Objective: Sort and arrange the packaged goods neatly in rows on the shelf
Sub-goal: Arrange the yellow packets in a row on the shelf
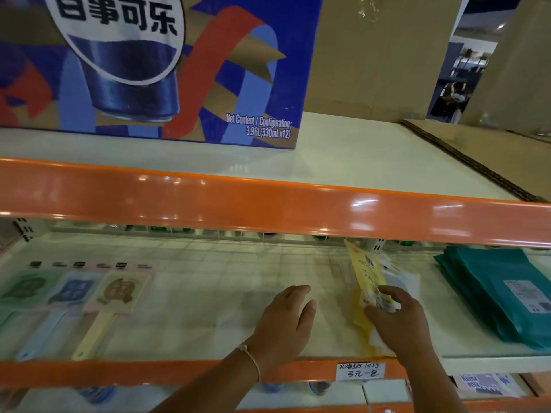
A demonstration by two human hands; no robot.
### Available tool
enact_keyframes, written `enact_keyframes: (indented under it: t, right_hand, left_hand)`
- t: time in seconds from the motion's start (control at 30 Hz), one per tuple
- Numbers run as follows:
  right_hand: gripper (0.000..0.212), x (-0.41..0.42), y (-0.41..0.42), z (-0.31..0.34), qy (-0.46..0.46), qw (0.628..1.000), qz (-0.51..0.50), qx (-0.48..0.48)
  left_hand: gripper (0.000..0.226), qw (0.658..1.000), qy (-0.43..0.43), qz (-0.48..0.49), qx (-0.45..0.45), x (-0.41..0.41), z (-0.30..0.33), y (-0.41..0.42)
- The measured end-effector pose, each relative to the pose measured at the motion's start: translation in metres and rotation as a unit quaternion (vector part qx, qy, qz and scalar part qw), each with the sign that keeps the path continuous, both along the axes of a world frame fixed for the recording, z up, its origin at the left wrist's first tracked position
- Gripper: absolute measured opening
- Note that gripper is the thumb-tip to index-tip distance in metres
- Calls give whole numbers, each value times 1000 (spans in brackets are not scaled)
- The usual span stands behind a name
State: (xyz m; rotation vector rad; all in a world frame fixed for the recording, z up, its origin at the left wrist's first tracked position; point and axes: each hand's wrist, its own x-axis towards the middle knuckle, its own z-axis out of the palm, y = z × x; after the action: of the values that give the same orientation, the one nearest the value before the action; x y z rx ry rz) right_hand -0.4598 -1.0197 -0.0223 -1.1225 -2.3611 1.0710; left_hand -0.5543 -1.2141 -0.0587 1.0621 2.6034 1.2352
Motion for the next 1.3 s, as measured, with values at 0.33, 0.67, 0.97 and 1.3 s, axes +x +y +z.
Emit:
enact_keyframes:
  t: [0.33, 0.67, 0.97, 1.3]
  right_hand:
    - [56, -36, -122, 15, 32, 980, 134, 140]
    - [68, -63, -220, 18, 56, 966, 252, 16]
    - [10, -80, -259, 36, 4, 892, 310, -329]
    - [48, -76, -263, -4, 244, 917, 312, -50]
  left_hand:
    - [31, 927, -320, 87, 176, -28, 42, -52]
    - [10, 838, -394, 282, 251, -63, 50, -158]
    - [15, 829, -387, 240, 323, -67, 51, -234]
    - [34, 814, -464, 196, 289, -80, 29, -277]
